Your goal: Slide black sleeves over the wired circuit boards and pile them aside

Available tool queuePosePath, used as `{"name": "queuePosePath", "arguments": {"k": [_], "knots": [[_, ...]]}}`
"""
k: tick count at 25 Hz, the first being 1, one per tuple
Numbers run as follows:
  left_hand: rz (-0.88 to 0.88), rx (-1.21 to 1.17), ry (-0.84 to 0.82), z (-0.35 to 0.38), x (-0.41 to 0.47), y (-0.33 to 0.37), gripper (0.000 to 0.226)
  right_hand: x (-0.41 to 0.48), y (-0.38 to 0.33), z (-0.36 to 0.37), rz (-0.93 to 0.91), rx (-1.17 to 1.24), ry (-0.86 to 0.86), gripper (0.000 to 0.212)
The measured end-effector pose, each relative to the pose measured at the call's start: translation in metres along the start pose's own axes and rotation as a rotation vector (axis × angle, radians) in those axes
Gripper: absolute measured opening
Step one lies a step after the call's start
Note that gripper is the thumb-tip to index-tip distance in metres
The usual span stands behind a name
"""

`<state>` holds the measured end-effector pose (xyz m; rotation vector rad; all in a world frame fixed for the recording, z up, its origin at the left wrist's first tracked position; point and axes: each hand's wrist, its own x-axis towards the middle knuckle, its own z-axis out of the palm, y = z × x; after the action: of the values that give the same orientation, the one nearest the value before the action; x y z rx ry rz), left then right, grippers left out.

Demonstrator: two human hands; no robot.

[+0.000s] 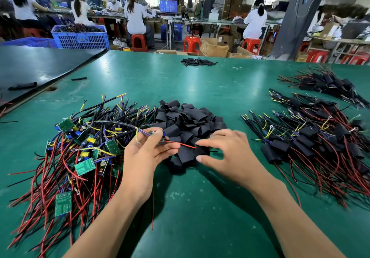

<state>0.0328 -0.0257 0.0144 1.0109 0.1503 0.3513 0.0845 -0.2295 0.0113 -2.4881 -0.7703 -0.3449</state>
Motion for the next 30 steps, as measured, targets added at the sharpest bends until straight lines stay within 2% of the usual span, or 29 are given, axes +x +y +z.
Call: {"name": "queuePosePath", "arguments": {"k": [2, 4, 9, 12, 17, 22, 30], "knots": [[-0.052, -0.049, -0.017, 0.000, 0.000, 0.002, 0.010, 0.000, -0.006, 0.003, -0.025, -0.074, 0.016, 0.042], [-0.060, -0.019, -0.047, -0.001, -0.001, 0.002, 0.012, 0.000, -0.011, 0.005, -0.017, -0.003, 0.050, 0.040], [-0.073, 0.216, -0.101, 0.002, -0.006, -0.007, 0.037, 0.000, -0.023, 0.011, -0.011, 0.148, 0.157, 0.038], [-0.102, 0.256, -0.116, 0.002, -0.006, -0.007, 0.031, -0.001, -0.028, 0.013, -0.028, 0.167, 0.154, 0.038], [-0.117, 0.272, -0.129, 0.001, -0.007, -0.004, 0.045, -0.003, -0.032, 0.015, -0.011, 0.250, 0.103, 0.041], [-0.144, 0.269, -0.136, 0.002, -0.008, -0.003, 0.043, -0.003, -0.031, 0.014, -0.002, 0.325, 0.071, 0.039], [-0.136, 0.221, -0.073, 0.004, -0.008, -0.005, 0.043, -0.005, -0.042, 0.023, 0.065, 0.515, 0.168, 0.035]]}}
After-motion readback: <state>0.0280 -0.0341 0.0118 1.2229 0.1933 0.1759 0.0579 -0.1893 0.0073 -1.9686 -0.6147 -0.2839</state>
